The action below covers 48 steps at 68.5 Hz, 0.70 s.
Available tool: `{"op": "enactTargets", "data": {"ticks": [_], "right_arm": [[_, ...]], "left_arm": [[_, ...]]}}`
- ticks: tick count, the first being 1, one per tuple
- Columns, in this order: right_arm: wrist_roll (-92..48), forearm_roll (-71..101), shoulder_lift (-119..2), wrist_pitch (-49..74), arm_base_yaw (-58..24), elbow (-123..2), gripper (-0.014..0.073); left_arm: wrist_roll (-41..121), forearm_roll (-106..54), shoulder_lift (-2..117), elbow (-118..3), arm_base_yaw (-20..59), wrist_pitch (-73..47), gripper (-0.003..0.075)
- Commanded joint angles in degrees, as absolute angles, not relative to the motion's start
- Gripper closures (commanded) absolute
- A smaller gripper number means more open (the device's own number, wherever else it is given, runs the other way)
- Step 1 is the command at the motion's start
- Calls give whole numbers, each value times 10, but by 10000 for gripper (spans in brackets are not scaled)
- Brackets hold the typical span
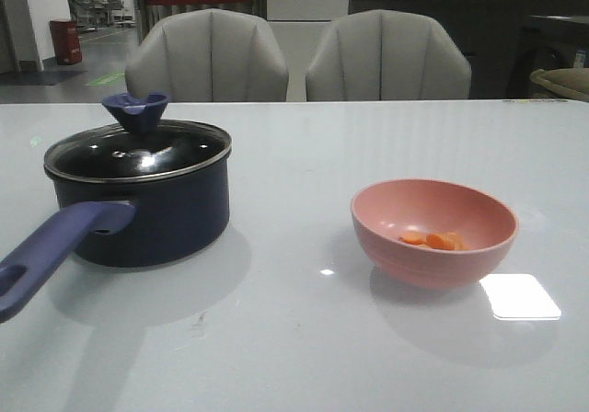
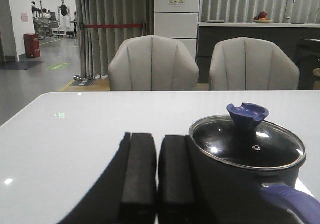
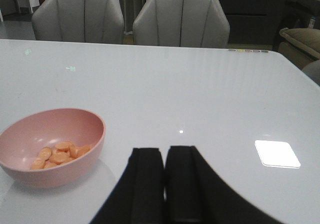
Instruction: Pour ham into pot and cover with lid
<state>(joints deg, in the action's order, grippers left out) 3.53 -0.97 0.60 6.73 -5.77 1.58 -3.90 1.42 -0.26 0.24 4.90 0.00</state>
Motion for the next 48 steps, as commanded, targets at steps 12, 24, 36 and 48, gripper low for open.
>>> {"op": "enactTargets", "data": {"ticks": [12,24,36,48], "right_arm": [[35,-11,17,17,-54,13,436],[35,-11,17,17,-54,13,436],[35,-11,17,17,-54,13,436],[35,-11,17,17,-54,13,436]], "left_arm": [[-42,10,-14,14,48,40,608],[-42,10,-14,14,48,40,608],[-42,10,-14,14,48,40,608],[-42,10,-14,14,48,53,608]]}}
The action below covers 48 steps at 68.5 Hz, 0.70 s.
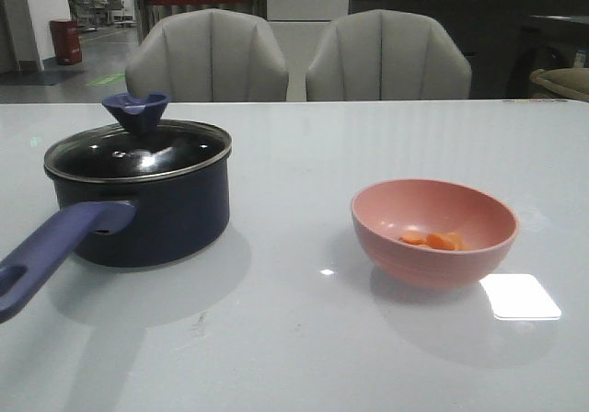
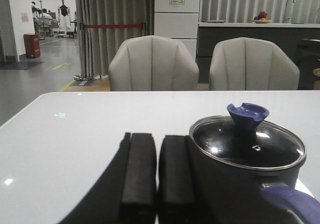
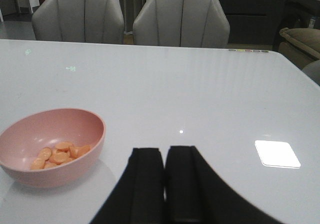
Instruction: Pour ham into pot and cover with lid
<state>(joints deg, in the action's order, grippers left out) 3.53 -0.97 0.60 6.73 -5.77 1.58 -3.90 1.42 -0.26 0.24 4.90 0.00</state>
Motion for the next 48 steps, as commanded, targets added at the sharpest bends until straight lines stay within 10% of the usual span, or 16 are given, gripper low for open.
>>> {"op": "enactTargets", "data": {"ticks": [1,19,48], "right_arm": [[35,-11,17,17,-54,13,436],[35,-11,17,17,-54,13,436],[35,-11,17,17,-54,13,436]], "left_arm": [[-42,10,-14,14,48,56,608],[-41,10,-12,-13,48,183,608],[-41,10,124,-240,48,-167,608]]}}
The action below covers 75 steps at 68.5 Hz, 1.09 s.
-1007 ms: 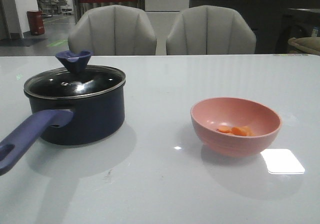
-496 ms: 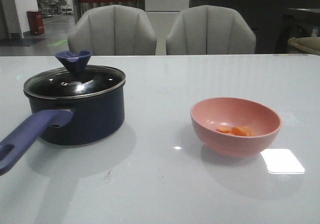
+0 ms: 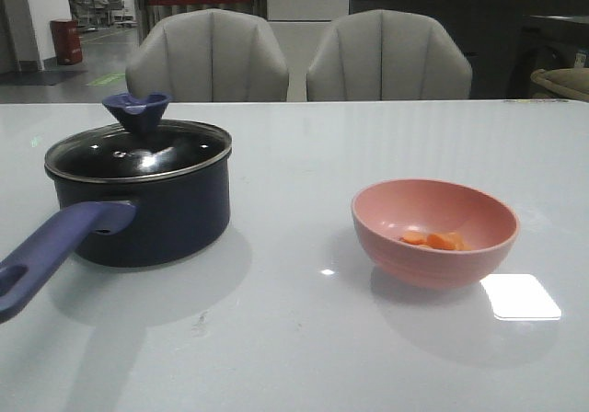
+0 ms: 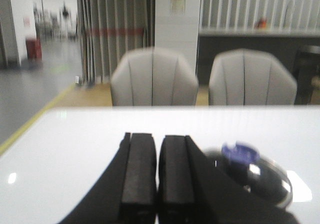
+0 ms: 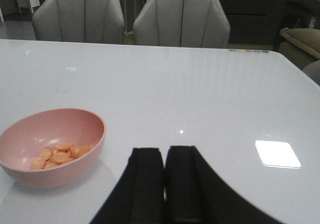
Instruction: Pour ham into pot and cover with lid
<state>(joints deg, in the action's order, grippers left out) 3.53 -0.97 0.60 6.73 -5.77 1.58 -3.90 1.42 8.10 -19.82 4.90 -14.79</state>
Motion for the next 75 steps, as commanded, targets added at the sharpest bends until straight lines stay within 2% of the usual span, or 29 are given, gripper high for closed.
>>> {"op": "enactTargets", "data": {"ticks": [1,20,26,33,44,48,75], "right_arm": [[35,-11,17,17,-54,13,436],[35,-11,17,17,-54,13,436],[35,-11,17,17,-54,13,436],[35,-11,17,17,-54,13,436],[35,-11,17,17,-54,13,436],[35,-11,17,17,-54,13,436],[35,-11,17,17,-54,13,436]], "left_arm": [[-41,10,126,-239,48,-167,608],[-41,10,172,-236,48,-157,608],[-41,10,178,-236,48,-154,580],[-41,10,183,-238,48,-154,472],[-41,10,201,-239,48,-154,162],[-41,6,214,-245,48,-155,108],[-41,-41,423,-426,70,-275,97]]}}
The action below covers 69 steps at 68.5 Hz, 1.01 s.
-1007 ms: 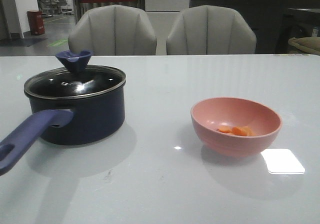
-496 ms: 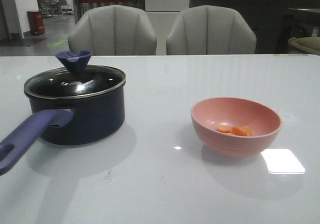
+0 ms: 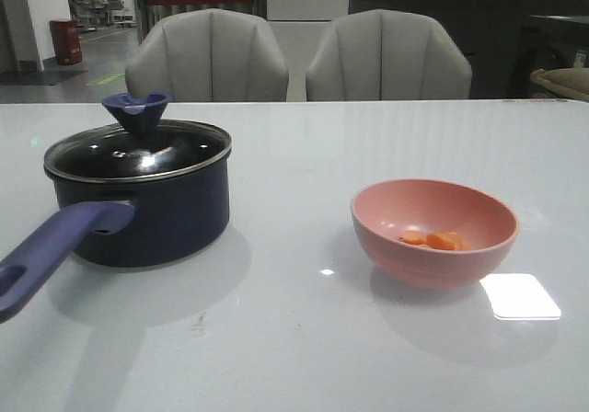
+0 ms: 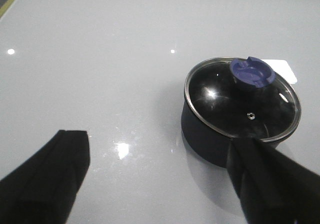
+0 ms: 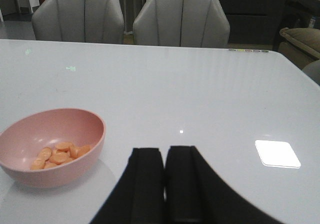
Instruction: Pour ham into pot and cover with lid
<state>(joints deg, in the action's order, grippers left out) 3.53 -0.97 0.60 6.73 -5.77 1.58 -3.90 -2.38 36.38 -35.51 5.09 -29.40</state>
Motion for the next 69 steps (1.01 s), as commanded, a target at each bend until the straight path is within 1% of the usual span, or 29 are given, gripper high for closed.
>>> {"op": "enactTargets", "data": {"ticks": [1,23,30,41,49,59,69], "right_arm": [[35,-11,17,17,-54,13,436],[35,-11,17,17,-54,13,436],[35,-11,17,17,-54,13,436],[35,-11,17,17,-54,13,436],[35,-11,17,17,-54,13,436],[35,-11,17,17,-54,13,436],[35,-11,17,17,-54,13,436]], "left_arm": [[-41,-41,423,-426,70,-275,97],[-38,-41,648,-591,184,-280,97],[-38,-41,735,-660,213,-305,97],[-89,-39,861,-772,220,-368,97],[-107,-31,930,-850,220,-421,97],[-154,23,994,-923,225,-491,97],[-181,39,1033,-960,231,-532,97]]}}
